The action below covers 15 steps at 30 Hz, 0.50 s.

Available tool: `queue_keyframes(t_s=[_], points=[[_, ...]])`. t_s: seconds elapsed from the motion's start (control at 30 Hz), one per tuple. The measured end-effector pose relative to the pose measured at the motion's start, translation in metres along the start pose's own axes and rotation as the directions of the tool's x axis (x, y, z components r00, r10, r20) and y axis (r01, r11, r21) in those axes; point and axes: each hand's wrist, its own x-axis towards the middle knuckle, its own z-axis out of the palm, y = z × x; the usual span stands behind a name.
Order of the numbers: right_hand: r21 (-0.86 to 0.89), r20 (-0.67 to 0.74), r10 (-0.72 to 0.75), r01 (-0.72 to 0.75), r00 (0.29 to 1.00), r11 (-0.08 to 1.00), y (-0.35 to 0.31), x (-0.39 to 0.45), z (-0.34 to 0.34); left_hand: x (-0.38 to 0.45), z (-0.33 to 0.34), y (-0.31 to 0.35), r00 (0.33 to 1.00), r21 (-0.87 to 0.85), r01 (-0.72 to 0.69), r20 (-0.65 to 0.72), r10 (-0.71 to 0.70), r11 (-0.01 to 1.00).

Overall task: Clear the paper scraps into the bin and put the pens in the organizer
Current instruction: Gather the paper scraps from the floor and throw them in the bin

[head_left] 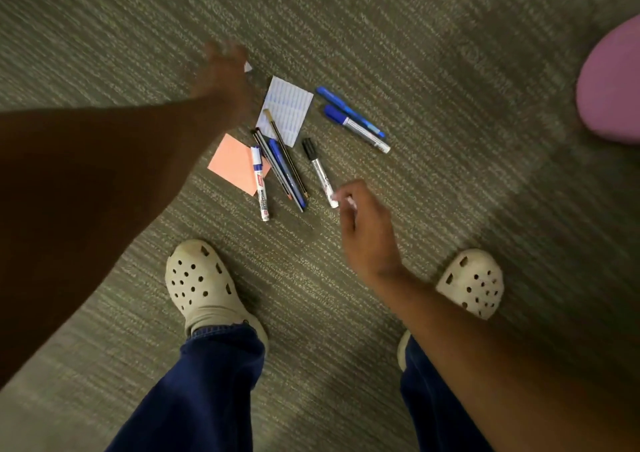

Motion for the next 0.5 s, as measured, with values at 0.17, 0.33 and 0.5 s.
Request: queue_keyframes(t_s=[0.17,0.33,0.5], points=[[0.128,0.034,0.16,-0.163,0.987,0.978,0.009,-0.027,0.0,-0.018,0.001,-0.013,0.999,-0.115,0.004,-0.046,-0.009,0.993],[0.431,0.018,0.439,-0.403,0.898,0.807,-0.011,0.0,-0.019,-0.085,0.014,0.003,0.91,-0.775,0.388,0.236,-0.342,0.498],[0.539,0.034,0.453,-0.398,0.891,0.742,-0.053,0.009,-0.063,-0.169,-0.006,0.049,0.738,-0.782,0.616,0.615,-0.28,-0.093]])
